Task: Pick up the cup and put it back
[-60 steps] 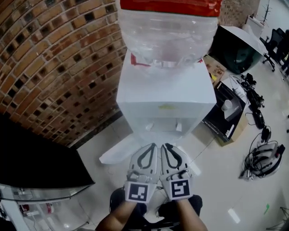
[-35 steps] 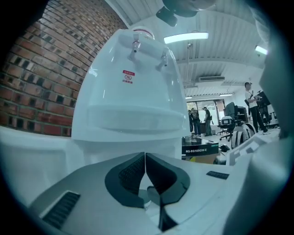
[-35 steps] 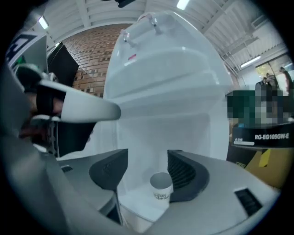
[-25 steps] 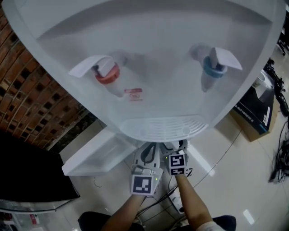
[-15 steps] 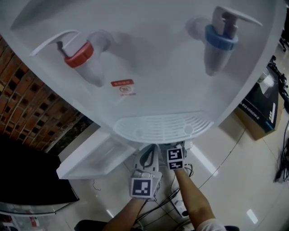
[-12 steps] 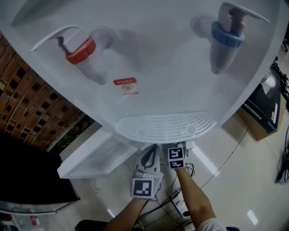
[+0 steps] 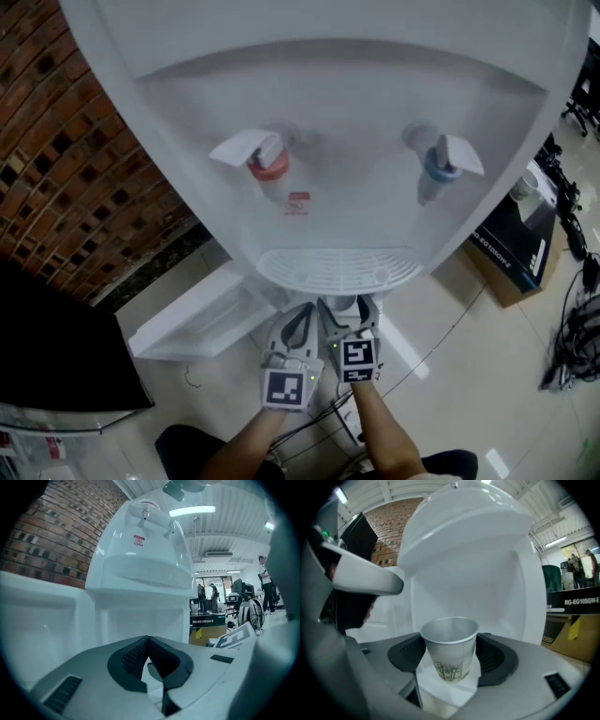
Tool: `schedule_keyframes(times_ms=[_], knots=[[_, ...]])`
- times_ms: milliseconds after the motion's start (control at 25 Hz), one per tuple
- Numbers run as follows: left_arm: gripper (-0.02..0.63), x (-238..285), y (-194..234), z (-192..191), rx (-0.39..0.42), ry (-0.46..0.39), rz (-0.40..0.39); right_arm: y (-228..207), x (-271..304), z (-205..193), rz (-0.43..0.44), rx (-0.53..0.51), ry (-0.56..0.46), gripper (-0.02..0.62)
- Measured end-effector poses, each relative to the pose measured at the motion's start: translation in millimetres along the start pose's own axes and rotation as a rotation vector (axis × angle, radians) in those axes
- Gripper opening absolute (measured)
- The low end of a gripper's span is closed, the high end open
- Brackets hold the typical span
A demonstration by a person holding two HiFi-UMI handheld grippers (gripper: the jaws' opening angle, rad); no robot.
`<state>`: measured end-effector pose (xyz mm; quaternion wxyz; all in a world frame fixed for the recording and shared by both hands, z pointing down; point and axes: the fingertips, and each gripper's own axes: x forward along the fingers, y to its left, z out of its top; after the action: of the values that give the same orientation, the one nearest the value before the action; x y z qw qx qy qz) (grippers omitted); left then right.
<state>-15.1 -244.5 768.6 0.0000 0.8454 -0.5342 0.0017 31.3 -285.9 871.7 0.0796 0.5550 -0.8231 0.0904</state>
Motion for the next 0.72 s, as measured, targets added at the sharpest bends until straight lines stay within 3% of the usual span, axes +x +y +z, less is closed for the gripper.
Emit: schedule_keyframes(times_ms=[360, 720], knots=[[-0.008, -38.0, -3.2, 64.8, 0.025, -0.078, -0.028, 29.5, -97.8, 101.4, -0.054, 0.041, -0.029, 0.342], [-0.008, -47.8, -9.4, 116.3, 0.030, -0.180, -0.061, 47.4, -123.1, 180.4, -0.035, -0.002, -0.114, 0.342]])
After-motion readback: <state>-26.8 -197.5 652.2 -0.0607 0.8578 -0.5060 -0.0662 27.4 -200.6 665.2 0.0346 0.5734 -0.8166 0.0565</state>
